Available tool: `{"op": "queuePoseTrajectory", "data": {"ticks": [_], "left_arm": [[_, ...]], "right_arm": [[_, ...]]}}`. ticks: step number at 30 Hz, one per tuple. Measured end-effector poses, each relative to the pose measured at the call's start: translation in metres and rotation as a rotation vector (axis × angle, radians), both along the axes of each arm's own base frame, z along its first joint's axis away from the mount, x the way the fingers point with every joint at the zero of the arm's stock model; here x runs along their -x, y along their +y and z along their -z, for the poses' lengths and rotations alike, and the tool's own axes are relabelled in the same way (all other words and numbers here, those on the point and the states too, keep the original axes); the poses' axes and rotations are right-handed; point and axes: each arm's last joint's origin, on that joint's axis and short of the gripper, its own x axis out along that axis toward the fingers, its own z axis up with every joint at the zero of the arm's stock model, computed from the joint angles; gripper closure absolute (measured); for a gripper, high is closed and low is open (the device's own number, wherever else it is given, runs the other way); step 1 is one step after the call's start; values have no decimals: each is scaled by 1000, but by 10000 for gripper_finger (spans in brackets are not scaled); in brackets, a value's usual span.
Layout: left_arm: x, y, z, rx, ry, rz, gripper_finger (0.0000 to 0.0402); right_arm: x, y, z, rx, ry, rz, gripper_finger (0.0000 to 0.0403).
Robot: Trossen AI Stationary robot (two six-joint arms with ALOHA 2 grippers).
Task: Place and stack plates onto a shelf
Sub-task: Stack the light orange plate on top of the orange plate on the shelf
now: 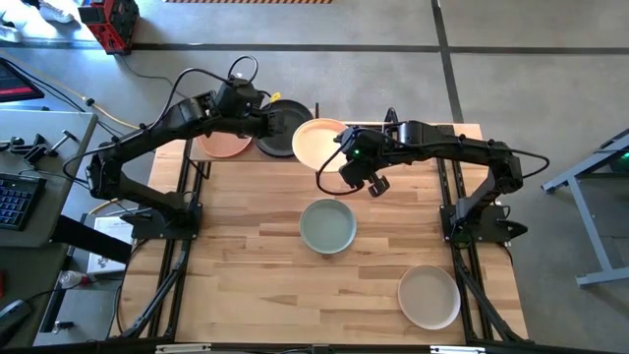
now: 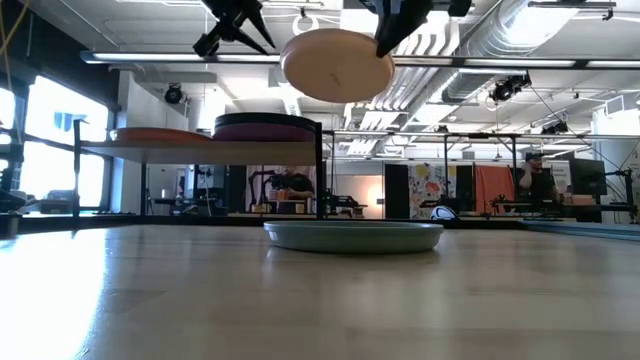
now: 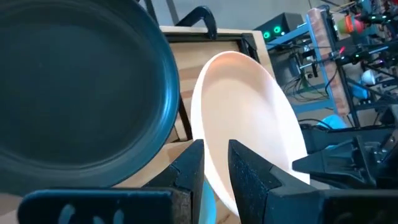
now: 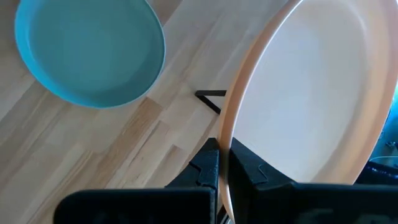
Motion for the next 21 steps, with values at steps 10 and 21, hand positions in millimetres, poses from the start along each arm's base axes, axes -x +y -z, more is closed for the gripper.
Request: {"op": "queuePoseTrajectory", "data": {"ticks": [10,21], "left_arm": [[8,-5,10,137,96,-31,339],[7,-9,11,187,92,4,339]], "right_arm": [[-1,6,0,-2,5,-67,403],[-10,12,1,36,-27,-186,403]]}}
